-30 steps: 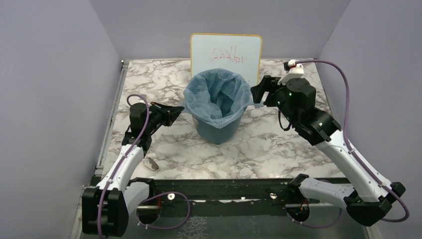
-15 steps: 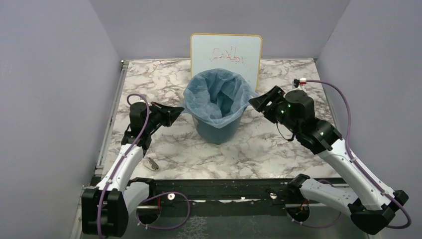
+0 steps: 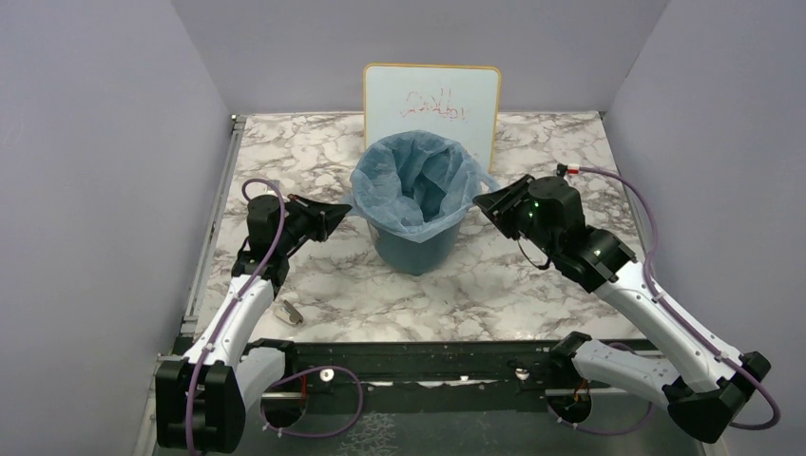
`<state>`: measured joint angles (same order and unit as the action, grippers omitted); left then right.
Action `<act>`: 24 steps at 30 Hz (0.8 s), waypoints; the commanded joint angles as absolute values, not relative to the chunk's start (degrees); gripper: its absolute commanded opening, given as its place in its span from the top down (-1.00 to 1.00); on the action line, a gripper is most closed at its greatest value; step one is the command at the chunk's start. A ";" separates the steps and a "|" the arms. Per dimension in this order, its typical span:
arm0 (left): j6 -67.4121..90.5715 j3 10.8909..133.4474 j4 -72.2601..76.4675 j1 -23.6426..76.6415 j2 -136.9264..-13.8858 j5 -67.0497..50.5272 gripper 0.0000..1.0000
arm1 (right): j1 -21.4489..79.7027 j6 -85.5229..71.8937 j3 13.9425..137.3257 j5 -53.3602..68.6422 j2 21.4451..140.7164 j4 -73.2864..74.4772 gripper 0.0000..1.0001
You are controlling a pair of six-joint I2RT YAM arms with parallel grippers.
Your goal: Put the trash bags into the trash bin
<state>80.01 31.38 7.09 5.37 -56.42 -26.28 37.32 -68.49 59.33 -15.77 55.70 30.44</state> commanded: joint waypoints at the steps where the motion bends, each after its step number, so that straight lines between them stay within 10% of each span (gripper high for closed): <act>1: 79.54 33.04 6.28 5.19 -55.71 -26.36 1.00 | 37.47 -71.09 57.97 -19.52 54.80 27.70 0.31; 8: 79.50 33.45 6.62 5.19 -56.45 -26.78 1.00 | 37.44 -70.25 58.66 -21.75 54.66 28.78 0.95; 13: 79.36 33.51 6.59 5.20 -56.59 -26.84 1.00 | 37.49 -68.30 59.04 -21.34 55.17 28.65 0.99; 16: 79.36 33.60 6.67 5.19 -56.65 -26.89 1.00 | 37.44 -67.60 59.76 -22.00 55.07 28.88 0.33; 24: 79.53 33.65 6.70 5.19 -56.57 -26.89 1.00 | 37.50 -71.02 59.50 -24.13 54.31 29.75 0.29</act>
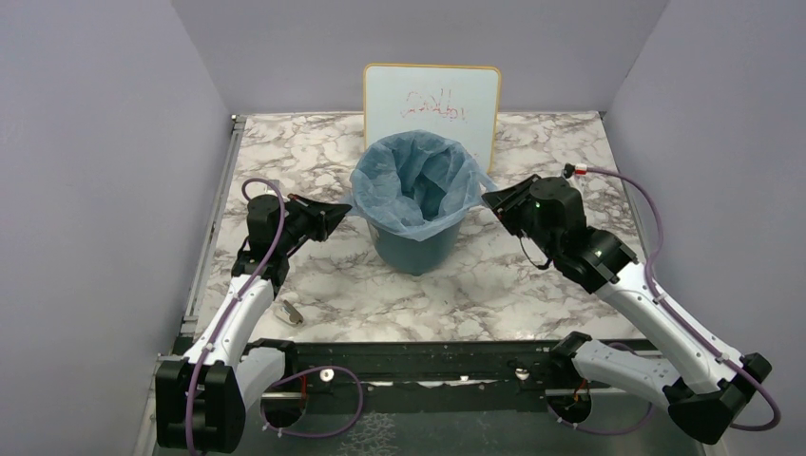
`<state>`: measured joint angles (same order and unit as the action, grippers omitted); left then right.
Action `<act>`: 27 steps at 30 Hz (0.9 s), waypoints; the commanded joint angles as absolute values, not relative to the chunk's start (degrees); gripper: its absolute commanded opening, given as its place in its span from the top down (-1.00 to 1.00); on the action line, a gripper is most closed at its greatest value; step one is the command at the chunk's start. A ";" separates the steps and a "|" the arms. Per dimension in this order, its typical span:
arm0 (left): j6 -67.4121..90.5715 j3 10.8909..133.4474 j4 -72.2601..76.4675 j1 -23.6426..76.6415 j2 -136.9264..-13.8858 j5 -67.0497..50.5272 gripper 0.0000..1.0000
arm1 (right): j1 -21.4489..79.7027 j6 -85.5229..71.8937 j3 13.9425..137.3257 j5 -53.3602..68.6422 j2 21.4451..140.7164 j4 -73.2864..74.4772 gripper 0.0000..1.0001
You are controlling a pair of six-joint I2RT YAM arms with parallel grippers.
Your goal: Put the trash bags into the trash bin
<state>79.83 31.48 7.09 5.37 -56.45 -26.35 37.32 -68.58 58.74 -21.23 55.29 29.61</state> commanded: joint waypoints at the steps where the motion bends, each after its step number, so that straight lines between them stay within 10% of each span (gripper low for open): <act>1: 79.54 33.61 6.68 5.19 -56.66 -26.89 1.00 | 37.51 -72.28 59.10 -23.64 54.43 29.21 0.24; 11: 79.54 33.92 6.48 5.19 -57.21 -27.76 1.00 | 37.47 -86.81 53.93 -19.74 54.51 22.75 0.15; 15: 79.50 33.93 6.21 5.19 -57.07 -27.56 1.00 | 37.37 -89.05 51.87 -20.35 53.64 21.03 0.64; 27: 78.90 34.56 5.19 5.19 -57.20 -27.97 1.00 | 37.30 -93.93 46.21 -18.76 50.72 18.01 0.52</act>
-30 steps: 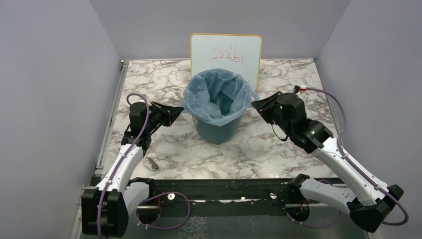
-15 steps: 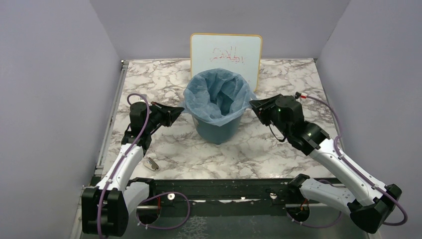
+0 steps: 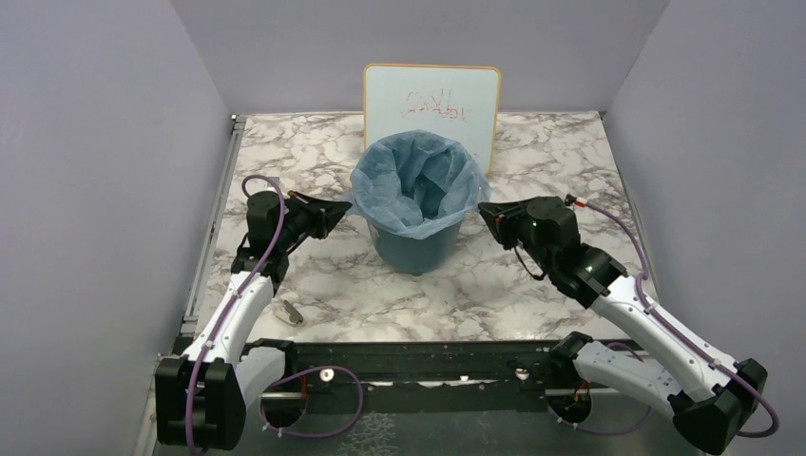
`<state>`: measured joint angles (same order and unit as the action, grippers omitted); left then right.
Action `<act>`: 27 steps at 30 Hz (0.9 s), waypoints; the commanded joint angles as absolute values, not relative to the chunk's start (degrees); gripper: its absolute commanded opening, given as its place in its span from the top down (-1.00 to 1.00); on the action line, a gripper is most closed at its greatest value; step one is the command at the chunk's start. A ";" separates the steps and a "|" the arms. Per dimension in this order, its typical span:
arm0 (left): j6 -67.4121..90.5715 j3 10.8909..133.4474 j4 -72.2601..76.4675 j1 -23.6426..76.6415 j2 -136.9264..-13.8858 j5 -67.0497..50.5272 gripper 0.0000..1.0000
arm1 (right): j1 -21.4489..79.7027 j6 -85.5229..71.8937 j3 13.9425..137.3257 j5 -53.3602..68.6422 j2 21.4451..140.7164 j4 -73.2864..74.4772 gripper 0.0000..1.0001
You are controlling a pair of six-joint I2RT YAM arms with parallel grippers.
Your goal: Put the trash bags into the trash bin
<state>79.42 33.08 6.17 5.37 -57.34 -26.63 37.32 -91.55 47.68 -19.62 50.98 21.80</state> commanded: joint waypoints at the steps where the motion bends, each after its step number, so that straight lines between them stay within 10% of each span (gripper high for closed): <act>1: 78.97 34.37 5.19 5.19 -56.95 -27.86 1.00 | 37.29 -94.06 46.15 -18.73 50.76 17.58 0.45; 13: 79.10 34.10 4.93 5.19 -55.90 -27.94 1.00 | 36.79 -97.45 45.77 -18.70 51.53 15.19 0.33; 21: 79.10 34.10 4.92 5.19 -55.85 -28.00 1.00 | 36.46 -98.37 44.94 -17.34 51.98 14.38 0.98; 27: 79.51 34.06 5.34 5.19 -55.96 -28.15 1.00 | 36.16 -92.33 46.52 -19.79 51.99 17.00 0.99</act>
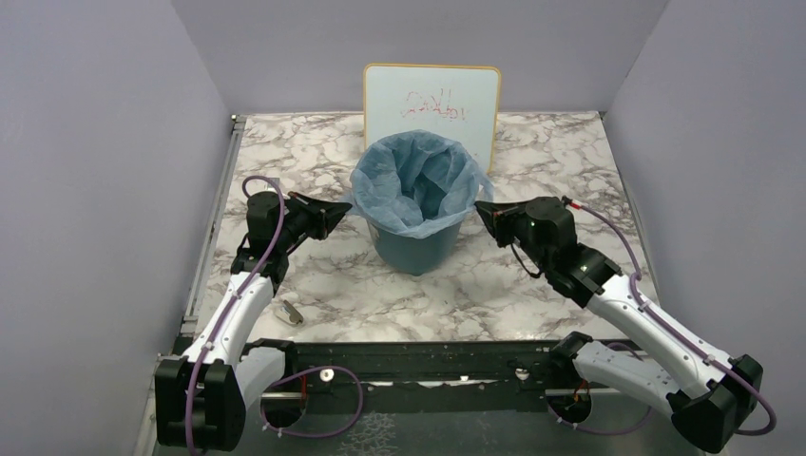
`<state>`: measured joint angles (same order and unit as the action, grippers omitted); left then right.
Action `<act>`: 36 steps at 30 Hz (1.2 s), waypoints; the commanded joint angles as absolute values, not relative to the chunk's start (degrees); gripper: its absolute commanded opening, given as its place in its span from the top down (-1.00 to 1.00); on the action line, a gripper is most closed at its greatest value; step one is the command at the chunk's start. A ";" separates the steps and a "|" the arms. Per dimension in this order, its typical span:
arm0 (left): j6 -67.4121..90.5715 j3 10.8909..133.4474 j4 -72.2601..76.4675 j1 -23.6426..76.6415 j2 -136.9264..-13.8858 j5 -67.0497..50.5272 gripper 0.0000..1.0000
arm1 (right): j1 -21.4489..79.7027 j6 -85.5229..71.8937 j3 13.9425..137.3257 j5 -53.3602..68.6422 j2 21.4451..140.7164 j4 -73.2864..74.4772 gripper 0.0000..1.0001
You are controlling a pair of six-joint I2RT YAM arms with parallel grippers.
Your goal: Put the trash bags into the trash bin
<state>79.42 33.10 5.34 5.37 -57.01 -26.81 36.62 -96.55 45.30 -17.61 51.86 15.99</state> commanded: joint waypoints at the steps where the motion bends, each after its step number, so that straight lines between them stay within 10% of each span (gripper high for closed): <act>1: 79.47 34.14 5.64 5.21 -55.95 -28.33 1.00 | 36.06 -90.71 46.65 -19.32 52.32 17.35 0.99; 32: 73.17 29.80 9.31 5.19 -60.27 -29.98 1.00 | 35.18 -58.13 51.88 -30.28 64.74 24.24 0.98; 36: 72.43 31.09 8.44 5.19 -60.11 -29.37 1.00 | 35.22 -52.70 53.40 -34.12 62.31 24.45 0.25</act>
